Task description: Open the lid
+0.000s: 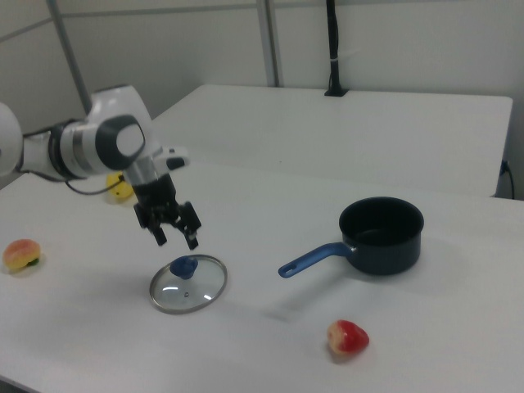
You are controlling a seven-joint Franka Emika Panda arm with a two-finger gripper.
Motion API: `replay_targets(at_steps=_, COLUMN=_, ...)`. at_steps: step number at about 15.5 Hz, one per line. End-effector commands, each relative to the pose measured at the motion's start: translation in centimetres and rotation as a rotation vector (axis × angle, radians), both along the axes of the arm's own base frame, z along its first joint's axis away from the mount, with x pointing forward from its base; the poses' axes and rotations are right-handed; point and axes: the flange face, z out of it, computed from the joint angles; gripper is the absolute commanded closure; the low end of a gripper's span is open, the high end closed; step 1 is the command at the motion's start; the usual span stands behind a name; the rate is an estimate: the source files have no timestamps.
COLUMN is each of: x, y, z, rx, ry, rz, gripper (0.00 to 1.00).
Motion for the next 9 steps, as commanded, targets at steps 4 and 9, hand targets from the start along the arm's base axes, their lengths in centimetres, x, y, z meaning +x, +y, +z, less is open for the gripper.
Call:
replay_targets(at_steps=4, x=1.6, y=-0.2, z=15.4, rx=0.139, ry=-0.006, rz=-0.155, gripper=0.0)
replay_targets(at_steps=9, x=-3.1, y=0.6, z=22.7, rx=0.218, ry=-0.029, rz=-0.176, gripper=0.0)
